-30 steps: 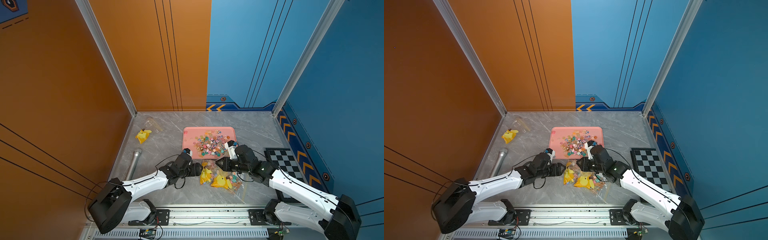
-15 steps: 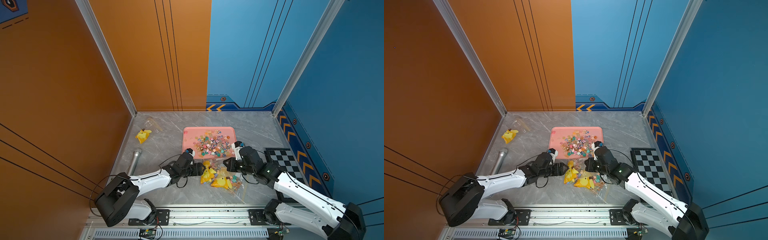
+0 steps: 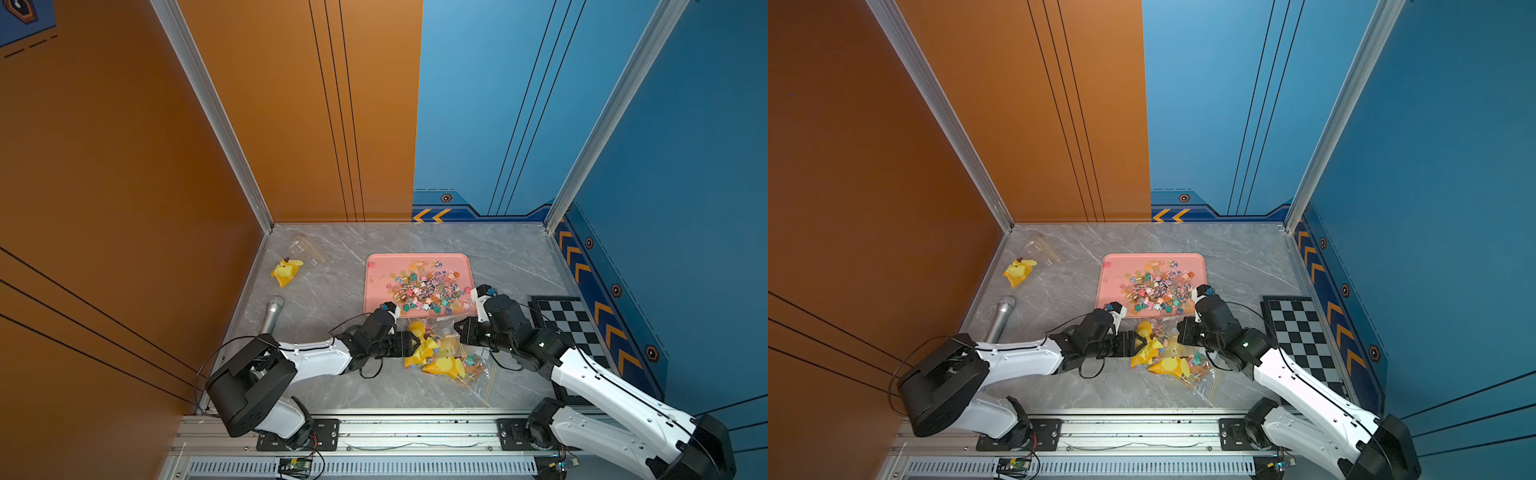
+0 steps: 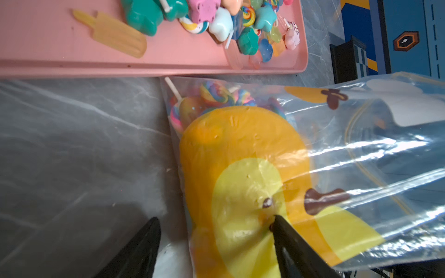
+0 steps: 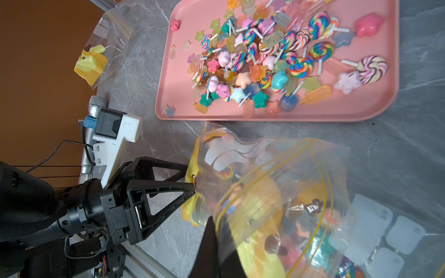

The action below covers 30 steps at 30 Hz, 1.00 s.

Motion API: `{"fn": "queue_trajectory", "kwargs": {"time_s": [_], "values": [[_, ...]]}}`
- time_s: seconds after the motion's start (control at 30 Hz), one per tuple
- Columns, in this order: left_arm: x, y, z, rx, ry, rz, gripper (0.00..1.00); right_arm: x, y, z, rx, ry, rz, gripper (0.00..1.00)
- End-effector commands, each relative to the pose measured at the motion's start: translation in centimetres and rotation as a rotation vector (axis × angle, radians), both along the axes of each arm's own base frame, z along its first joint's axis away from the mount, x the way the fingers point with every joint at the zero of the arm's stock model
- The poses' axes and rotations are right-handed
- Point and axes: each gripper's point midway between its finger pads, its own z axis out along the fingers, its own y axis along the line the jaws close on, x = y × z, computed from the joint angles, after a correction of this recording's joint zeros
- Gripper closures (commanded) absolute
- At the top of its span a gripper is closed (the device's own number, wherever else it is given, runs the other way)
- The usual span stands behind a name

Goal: Pour candies out of the ziploc bag
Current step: Pick up the ziploc bag from the center of the board.

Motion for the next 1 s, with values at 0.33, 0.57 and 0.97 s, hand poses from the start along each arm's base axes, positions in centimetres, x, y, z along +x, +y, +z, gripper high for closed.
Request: {"fn": "queue_trajectory", "kwargs": {"time_s": [0.33,0.57,0.97], "values": [[0.0,-3.0,0.6,-0.058,0.006,-0.047,0.38,0.2,-1.0,-0.6,-0.033,-0.008,-0.021,1.00],[0.1,-3.0,0.5,-0.055,0.008,-0.042,0.59,0.2,-0.9,-0.7,-0.033,-0.006,-0.018,1.00],[0.5,-2.7,1.2,-0.068,-0.007,-0.031,0.97,0.3,-0.7,-0.6,-0.026,-0.006,-0.012,1.00]]}}
